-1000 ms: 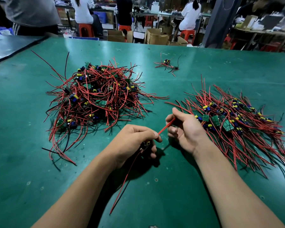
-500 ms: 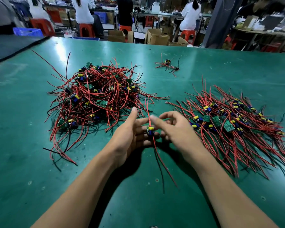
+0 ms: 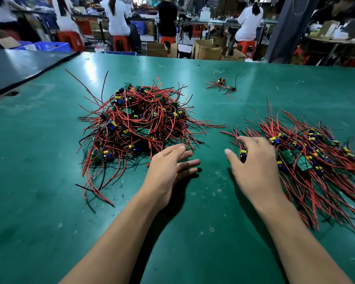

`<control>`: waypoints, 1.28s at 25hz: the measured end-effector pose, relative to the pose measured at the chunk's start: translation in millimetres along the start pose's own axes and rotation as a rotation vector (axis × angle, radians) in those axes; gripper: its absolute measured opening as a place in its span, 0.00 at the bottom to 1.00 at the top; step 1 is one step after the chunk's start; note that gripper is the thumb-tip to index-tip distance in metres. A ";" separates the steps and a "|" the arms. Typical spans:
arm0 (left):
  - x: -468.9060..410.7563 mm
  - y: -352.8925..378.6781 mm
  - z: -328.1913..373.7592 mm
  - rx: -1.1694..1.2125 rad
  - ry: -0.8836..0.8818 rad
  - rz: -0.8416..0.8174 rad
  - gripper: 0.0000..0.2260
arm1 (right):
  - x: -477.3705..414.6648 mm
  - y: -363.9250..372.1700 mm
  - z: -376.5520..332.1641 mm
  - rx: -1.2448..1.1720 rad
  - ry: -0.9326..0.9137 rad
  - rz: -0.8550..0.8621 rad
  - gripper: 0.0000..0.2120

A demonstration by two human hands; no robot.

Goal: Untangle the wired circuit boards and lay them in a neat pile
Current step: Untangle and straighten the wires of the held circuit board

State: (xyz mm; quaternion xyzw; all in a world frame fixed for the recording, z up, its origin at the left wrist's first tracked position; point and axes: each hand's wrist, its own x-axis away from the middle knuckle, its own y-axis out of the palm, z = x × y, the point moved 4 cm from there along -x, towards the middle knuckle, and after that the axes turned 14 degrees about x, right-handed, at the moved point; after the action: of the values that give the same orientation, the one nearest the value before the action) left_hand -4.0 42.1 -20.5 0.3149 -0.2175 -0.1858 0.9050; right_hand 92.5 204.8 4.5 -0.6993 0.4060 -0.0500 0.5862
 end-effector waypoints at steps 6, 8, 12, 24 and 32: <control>-2.3 -8.4 15.2 0.008 0.165 0.099 0.07 | 20.4 33.5 -40.6 -0.046 -0.265 -0.147 0.15; -0.3 -7.9 18.9 -0.092 0.250 0.090 0.05 | 14.2 39.5 -27.3 0.053 -0.164 -0.171 0.17; 2.4 -9.1 24.0 -0.219 0.449 0.090 0.10 | 3.3 36.6 -7.5 0.055 -0.026 -0.116 0.18; -16.3 -13.4 27.6 -0.093 0.207 -0.027 0.17 | 12.1 37.7 -21.3 0.010 -0.104 -0.142 0.16; 5.7 -1.3 16.9 0.040 0.170 -0.074 0.09 | 10.6 37.7 -21.5 -0.051 -0.079 -0.162 0.16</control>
State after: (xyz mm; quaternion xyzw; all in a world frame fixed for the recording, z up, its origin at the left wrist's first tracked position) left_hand -8.1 30.2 -7.8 0.3555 -0.1319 -0.1876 0.9061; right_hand 68.6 182.1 -25.6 -0.7460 0.3259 -0.0590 0.5777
